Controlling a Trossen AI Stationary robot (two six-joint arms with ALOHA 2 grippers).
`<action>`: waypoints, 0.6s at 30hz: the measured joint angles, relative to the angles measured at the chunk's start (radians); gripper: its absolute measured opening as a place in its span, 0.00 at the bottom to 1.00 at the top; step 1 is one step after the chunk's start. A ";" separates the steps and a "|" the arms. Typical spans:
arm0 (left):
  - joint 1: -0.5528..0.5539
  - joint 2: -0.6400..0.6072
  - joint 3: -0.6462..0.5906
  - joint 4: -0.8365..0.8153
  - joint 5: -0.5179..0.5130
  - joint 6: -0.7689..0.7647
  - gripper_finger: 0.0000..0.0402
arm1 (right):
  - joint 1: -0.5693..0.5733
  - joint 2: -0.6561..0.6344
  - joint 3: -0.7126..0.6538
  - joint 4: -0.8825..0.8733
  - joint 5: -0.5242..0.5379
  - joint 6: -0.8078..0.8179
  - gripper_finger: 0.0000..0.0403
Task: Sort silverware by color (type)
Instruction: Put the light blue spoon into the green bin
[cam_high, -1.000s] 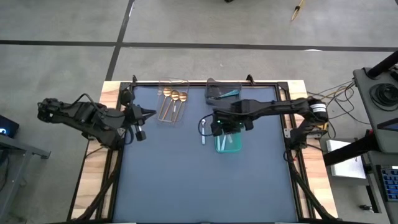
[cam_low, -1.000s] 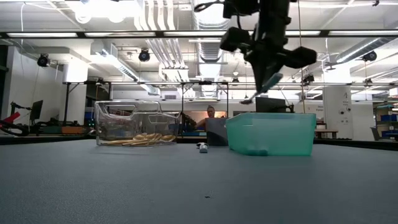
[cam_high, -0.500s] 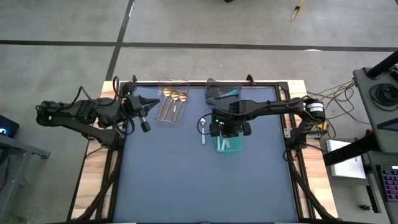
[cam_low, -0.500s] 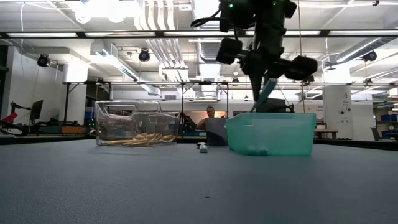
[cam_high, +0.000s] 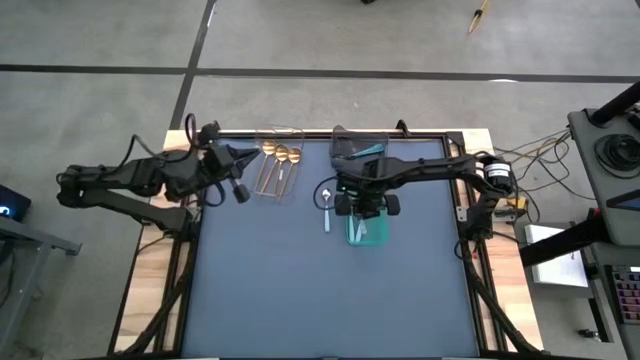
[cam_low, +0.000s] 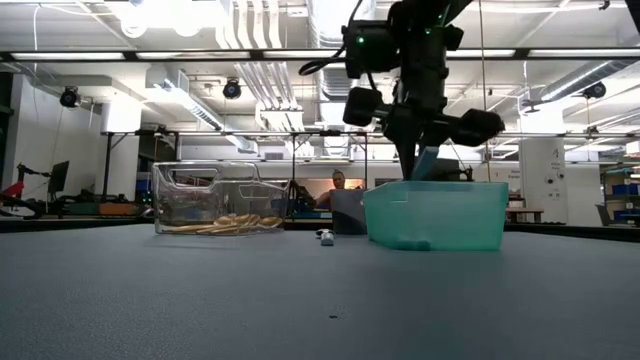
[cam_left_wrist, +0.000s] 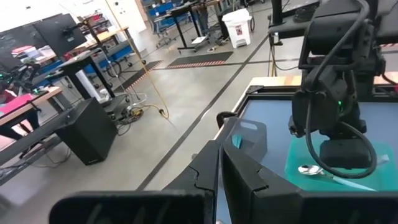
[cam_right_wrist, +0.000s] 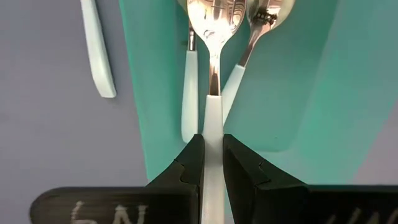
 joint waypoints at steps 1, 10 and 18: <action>0.003 0.003 0.000 0.001 0.000 0.000 0.00 | 0.000 0.003 0.000 0.000 0.000 -0.002 0.07; 0.025 0.034 0.000 0.059 0.001 -0.001 0.00 | -0.002 0.038 0.000 0.006 0.026 -0.002 0.07; 0.040 0.046 0.000 0.100 0.000 0.002 0.00 | -0.010 0.071 0.000 0.008 0.026 -0.015 0.11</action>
